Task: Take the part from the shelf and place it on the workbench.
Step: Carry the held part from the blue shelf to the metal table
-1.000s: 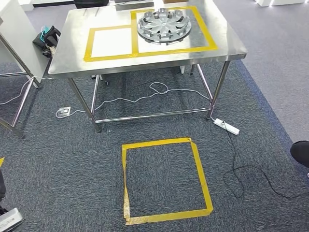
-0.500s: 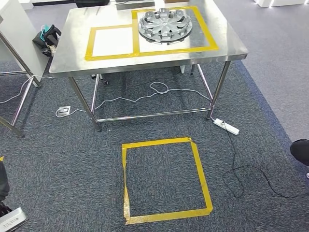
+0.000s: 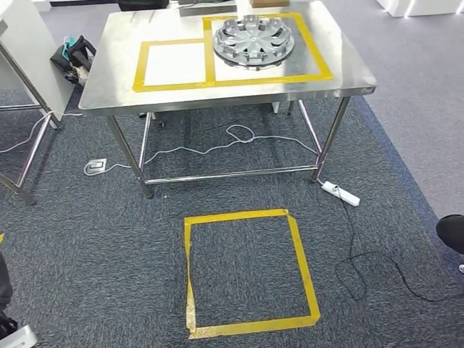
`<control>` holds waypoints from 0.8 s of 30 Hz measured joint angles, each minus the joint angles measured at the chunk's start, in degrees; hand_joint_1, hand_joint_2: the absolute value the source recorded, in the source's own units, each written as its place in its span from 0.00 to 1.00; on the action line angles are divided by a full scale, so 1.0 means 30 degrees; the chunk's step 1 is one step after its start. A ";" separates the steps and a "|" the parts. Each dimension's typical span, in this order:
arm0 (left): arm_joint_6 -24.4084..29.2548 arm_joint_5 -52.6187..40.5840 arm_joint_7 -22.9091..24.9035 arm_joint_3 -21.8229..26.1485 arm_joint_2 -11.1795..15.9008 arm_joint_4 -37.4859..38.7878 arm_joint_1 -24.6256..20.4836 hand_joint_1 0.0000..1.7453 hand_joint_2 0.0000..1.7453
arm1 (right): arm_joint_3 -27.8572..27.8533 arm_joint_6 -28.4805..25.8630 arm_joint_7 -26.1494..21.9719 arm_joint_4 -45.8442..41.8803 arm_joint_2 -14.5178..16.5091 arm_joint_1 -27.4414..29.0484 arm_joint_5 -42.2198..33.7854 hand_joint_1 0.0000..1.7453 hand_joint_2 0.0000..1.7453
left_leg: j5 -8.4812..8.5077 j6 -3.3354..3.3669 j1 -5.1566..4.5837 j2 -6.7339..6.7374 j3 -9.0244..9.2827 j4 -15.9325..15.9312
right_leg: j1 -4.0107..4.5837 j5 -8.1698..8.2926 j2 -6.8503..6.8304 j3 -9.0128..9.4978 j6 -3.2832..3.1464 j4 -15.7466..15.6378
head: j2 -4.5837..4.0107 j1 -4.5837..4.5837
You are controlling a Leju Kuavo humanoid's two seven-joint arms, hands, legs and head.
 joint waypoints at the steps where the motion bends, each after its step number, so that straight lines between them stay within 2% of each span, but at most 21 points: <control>1: 0.0002 0.0038 -0.0033 0.0015 -0.0045 -0.0009 0.0023 1.00 1.00 | 0.0015 0.0020 -0.0042 0.0004 0.0000 -0.0022 0.0000 0.00 1.00 | 0.0006 -0.0009 0.0019 0.0004 0.0002 0.0006 | -0.0027 -0.0658 -0.0005 -0.0464 0.0087 0.1083 | 0.0000 0.0057; 2: 0.0002 0.0058 -0.0051 0.0024 -0.0082 -0.0009 0.0042 1.00 1.00 | 0.0025 0.0038 -0.0063 0.0007 0.0000 -0.0027 0.0000 0.00 1.00 | 0.0006 -0.0013 0.0038 0.0007 -0.0005 0.0014 | -0.0071 -0.1245 -0.0007 -0.0979 0.0172 0.2206 | 0.0002 0.0077; 3: 0.0002 0.0065 -0.0064 0.0033 -0.0113 -0.0007 0.0059 1.00 1.00 | 0.0033 0.0047 -0.0074 0.0011 -0.0007 -0.0014 0.0000 0.00 1.00 | 0.0003 -0.0038 0.0063 0.0007 -0.0008 0.0023 | -0.0116 -0.1576 -0.0010 -0.1360 0.0254 0.3006 | 0.0000 0.0078; 4: 0.0001 0.0073 -0.0067 0.0040 -0.0145 -0.0006 0.0077 1.00 1.00 | 0.0040 0.0066 -0.0082 0.0015 -0.0024 0.0007 0.0000 0.00 1.00 | -0.0009 -0.0090 0.0110 -0.0002 -0.0007 0.0042 | -0.0164 -0.1561 -0.0012 -0.1475 0.0337 0.3213 | 0.0002 0.0087; 5: 0.0001 0.0074 -0.0069 0.0049 -0.0171 -0.0004 0.0092 1.00 1.00 | 0.0044 0.0105 -0.0093 0.0015 -0.0049 0.0024 0.0000 0.00 1.00 | -0.0035 -0.0180 0.0191 -0.0018 -0.0002 0.0085 | -0.0217 -0.1191 -0.0012 -0.1252 0.0410 0.2704 | 0.0002 0.0084; 7: 0.0002 0.0074 -0.0069 0.0067 -0.0193 -0.0006 0.0095 1.00 1.00 | 0.0049 0.0254 -0.0111 0.0023 -0.0098 0.0023 -0.0004 0.00 1.00 | -0.0154 -0.0483 0.0376 -0.0055 0.0001 0.0265 | -0.0346 -0.0028 0.0082 -0.0174 0.0662 0.0407 | 0.0000 0.0105; 8: 0.0000 0.0071 -0.0064 0.0076 -0.0193 -0.0007 0.0087 1.00 1.00 | 0.0053 0.0342 -0.0118 0.0045 -0.0107 0.0002 -0.0004 0.00 1.00 | -0.0219 -0.0657 0.0433 -0.0069 -0.0020 0.0399 | -0.0375 0.0196 0.0176 0.0260 0.0640 -0.0603 | 0.0000 0.0132; 9: -0.0002 0.0065 -0.0058 0.0084 -0.0193 -0.0009 0.0077 1.00 1.00 | 0.0058 0.0413 -0.0107 0.0067 -0.0109 -0.0019 -0.0004 0.00 1.00 | -0.0274 -0.0815 0.0434 -0.0078 -0.0067 0.0504 | -0.0386 0.0299 0.0253 0.0525 0.0499 -0.1165 | 0.0000 0.0132; 11: -0.0005 0.0042 -0.0029 0.0097 -0.0209 -0.0013 0.0081 1.00 1.00 | 0.0067 0.0479 -0.0080 0.0102 -0.0137 -0.0007 0.0000 0.00 1.00 | -0.0268 -0.1049 0.0394 -0.0097 -0.0126 0.0633 | -0.0340 0.0219 0.0296 0.0541 -0.0093 -0.1241 | 0.0002 0.0105; 12: -0.0004 0.0036 -0.0016 0.0116 -0.0217 -0.0015 0.0086 1.00 1.00 | 0.0069 0.0486 -0.0065 0.0102 -0.0157 0.0018 0.0002 0.00 1.00 | -0.0258 -0.1130 0.0391 -0.0100 -0.0136 0.0657 | -0.0345 0.0375 0.0257 0.0580 -0.0324 -0.1170 | 0.0002 0.0056; 14: 0.0000 0.0036 0.0020 0.0175 -0.0227 -0.0018 0.0074 1.00 1.00 | 0.0069 0.0481 -0.0060 0.0102 -0.0195 0.0043 0.0005 0.00 1.00 | -0.0545 -0.1231 0.0408 0.0007 -0.0322 0.1157 | -0.0351 0.0489 0.0210 0.0666 -0.0573 -0.1139 | 0.0001 -0.0017; 15: 0.0002 0.0049 0.0037 0.0206 -0.0227 -0.0018 0.0049 1.00 1.00 | 0.0069 0.0481 -0.0060 0.0102 -0.0211 0.0041 0.0009 0.00 1.00 | -0.0989 -0.1254 0.0402 0.0084 -0.0697 0.1937 | -0.0338 0.0502 0.0184 0.0677 -0.0648 -0.1152 | 0.0000 -0.0071; 18: 0.0002 0.0096 0.0060 0.0228 -0.0238 -0.0015 0.0021 1.00 1.00 | 0.0069 0.0486 -0.0047 0.0102 -0.0249 0.0059 0.0016 0.00 1.00 | -0.2567 -0.1211 0.0327 0.0184 -0.2516 0.5379 | -0.0195 0.0453 0.0079 0.0657 -0.0787 -0.1153 | -0.0002 -0.0130; 19: 0.0002 0.0109 0.0060 0.0228 -0.0242 -0.0013 0.0020 1.00 1.00 | 0.0069 0.0490 -0.0040 0.0102 -0.0253 0.0073 0.0018 0.00 1.00 | -0.2645 -0.1133 0.0288 0.0184 -0.2847 0.5897 | -0.0131 0.0426 0.0044 0.0672 -0.0830 -0.1152 | -0.0002 -0.0126; 20: 0.0002 0.0116 0.0060 0.0228 -0.0244 -0.0011 0.0016 1.00 1.00 | 0.0069 0.0495 -0.0033 0.0102 -0.0257 0.0081 0.0020 0.00 1.00 | -0.2395 -0.1017 0.0237 0.0185 -0.2876 0.5804 | -0.0067 0.0396 0.0022 0.0703 -0.0871 -0.1152 | -0.0004 -0.0128; 21: 0.0002 0.0122 0.0060 0.0228 -0.0244 -0.0011 0.0009 1.00 1.00 | 0.0069 0.0508 -0.0027 0.0102 -0.0262 0.0076 0.0024 0.00 1.00 | -0.1809 -0.0864 0.0162 0.0186 -0.2569 0.5039 | -0.0010 0.0367 0.0012 0.0757 -0.0901 -0.1154 | -0.0004 -0.0128; 22: 0.0002 0.0125 0.0060 0.0226 -0.0244 -0.0011 -0.0004 1.00 1.00 | 0.0069 0.0528 -0.0025 0.0102 -0.0270 0.0066 0.0025 0.00 1.00 | -0.1056 -0.0676 0.0062 0.0199 -0.2059 0.3881 | 0.0029 0.0332 0.0010 0.0808 -0.0917 -0.1159 | -0.0004 -0.0124; 23: 0.0000 0.0125 0.0060 0.0224 -0.0244 -0.0011 -0.0029 1.00 1.00 | 0.0069 0.0552 -0.0025 0.0102 -0.0277 0.0050 0.0027 0.00 1.00 | -0.0563 -0.0493 -0.0050 0.0230 -0.1559 0.2723 | 0.0081 0.0289 0.0015 0.0846 -0.0901 -0.1147 | -0.0002 -0.0122; 24: -0.0002 0.0120 0.0060 0.0220 -0.0246 -0.0011 -0.0074 1.00 1.00 | 0.0069 0.0576 -0.0024 0.0102 -0.0293 0.0034 0.0031 0.00 1.00 | -0.0313 -0.0387 -0.0142 0.0260 -0.1165 0.1791 | 0.0122 0.0244 0.0012 0.0838 -0.0856 -0.1139 | 0.0000 -0.0126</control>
